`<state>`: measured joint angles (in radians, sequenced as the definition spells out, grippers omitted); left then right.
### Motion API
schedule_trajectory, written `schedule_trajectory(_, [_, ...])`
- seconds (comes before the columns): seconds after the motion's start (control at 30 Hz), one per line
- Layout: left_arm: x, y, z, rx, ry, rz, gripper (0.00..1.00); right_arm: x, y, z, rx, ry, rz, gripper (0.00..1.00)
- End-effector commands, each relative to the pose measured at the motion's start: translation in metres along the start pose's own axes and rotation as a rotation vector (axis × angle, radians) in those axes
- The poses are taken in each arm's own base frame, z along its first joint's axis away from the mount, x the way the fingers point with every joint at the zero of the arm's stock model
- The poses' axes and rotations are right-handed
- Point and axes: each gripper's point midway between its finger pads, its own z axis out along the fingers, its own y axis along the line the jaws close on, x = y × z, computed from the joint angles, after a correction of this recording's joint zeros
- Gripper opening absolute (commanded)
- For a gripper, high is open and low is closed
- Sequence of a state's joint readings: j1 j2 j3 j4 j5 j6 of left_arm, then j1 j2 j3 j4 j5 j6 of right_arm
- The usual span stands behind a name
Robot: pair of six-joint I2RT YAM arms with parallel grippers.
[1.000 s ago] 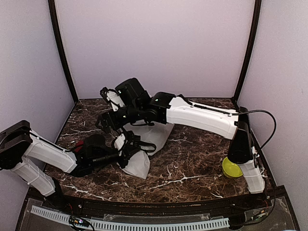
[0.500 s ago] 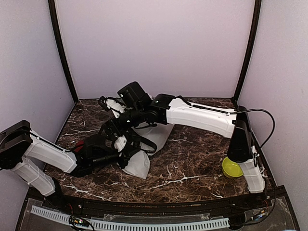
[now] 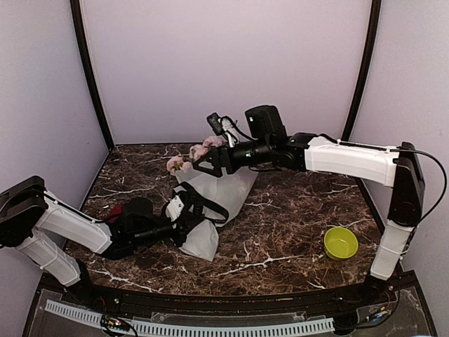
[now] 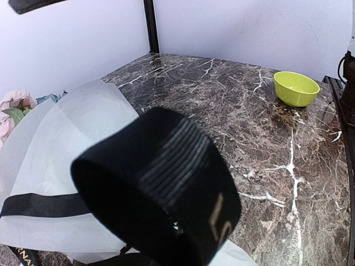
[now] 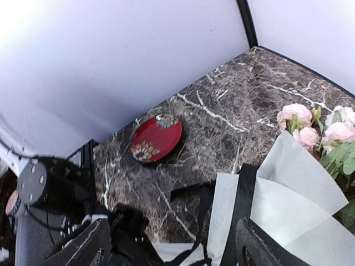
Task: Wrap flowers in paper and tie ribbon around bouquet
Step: Place the right side of the half-tied ribbon on the folded bouquet, then pass from the left arm to the right
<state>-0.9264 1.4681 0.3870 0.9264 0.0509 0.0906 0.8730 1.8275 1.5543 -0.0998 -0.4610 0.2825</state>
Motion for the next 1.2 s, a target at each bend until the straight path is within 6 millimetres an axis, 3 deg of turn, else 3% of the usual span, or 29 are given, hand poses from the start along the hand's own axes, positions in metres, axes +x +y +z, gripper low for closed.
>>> schedule_trajectory(0.0, [-0.017, -0.001, -0.002, 0.012, -0.055, -0.05, 0.0, 0.03, 0.031, -0.008, -0.144, 0.014, -0.104, 0.74])
schedule_trajectory(0.13, [-0.018, -0.003, 0.0, 0.028, -0.054, -0.071, 0.0, 0.05, 0.047, -0.014, -0.269, -0.026, -0.142, 0.73])
schedule_trajectory(0.2, [-0.018, -0.002, 0.0, 0.02, -0.056, -0.077, 0.0, 0.057, 0.049, -0.008, -0.303, -0.011, -0.137, 0.72])
schedule_trajectory(0.33, [-0.016, -0.002, 0.001, 0.023, -0.044, -0.074, 0.0, 0.075, 0.053, 0.003, -0.342, 0.025, -0.141, 0.8])
schedule_trajectory(0.47, [-0.015, -0.003, 0.003, 0.024, -0.038, -0.07, 0.0, 0.089, 0.055, 0.02, -0.341, 0.072, -0.142, 0.77])
schedule_trajectory(0.6, [-0.015, -0.002, 0.003, 0.022, -0.038, -0.073, 0.0, 0.099, 0.052, 0.029, -0.34, 0.115, -0.135, 0.57])
schedule_trajectory(0.77, [-0.011, -0.004, 0.005, 0.031, -0.023, -0.072, 0.0, 0.093, 0.057, 0.022, -0.352, 0.08, -0.131, 0.01])
schedule_trajectory(0.97, [-0.011, -0.004, 0.002, 0.034, -0.012, -0.091, 0.0, 0.088, 0.04, 0.022, -0.268, 0.062, -0.092, 0.0])
schedule_trajectory(1.0, [-0.011, -0.003, 0.001, 0.029, -0.004, -0.098, 0.04, 0.087, 0.036, 0.022, -0.251, 0.062, -0.084, 0.0])
schedule_trajectory(1.1, [-0.008, 0.0, -0.002, 0.014, 0.052, -0.124, 0.43, 0.086, 0.025, 0.024, -0.205, 0.064, -0.06, 0.0])
schedule_trajectory(1.17, [-0.011, -0.001, -0.006, 0.037, 0.1, -0.152, 0.57, 0.084, 0.017, 0.025, -0.167, 0.061, -0.049, 0.0])
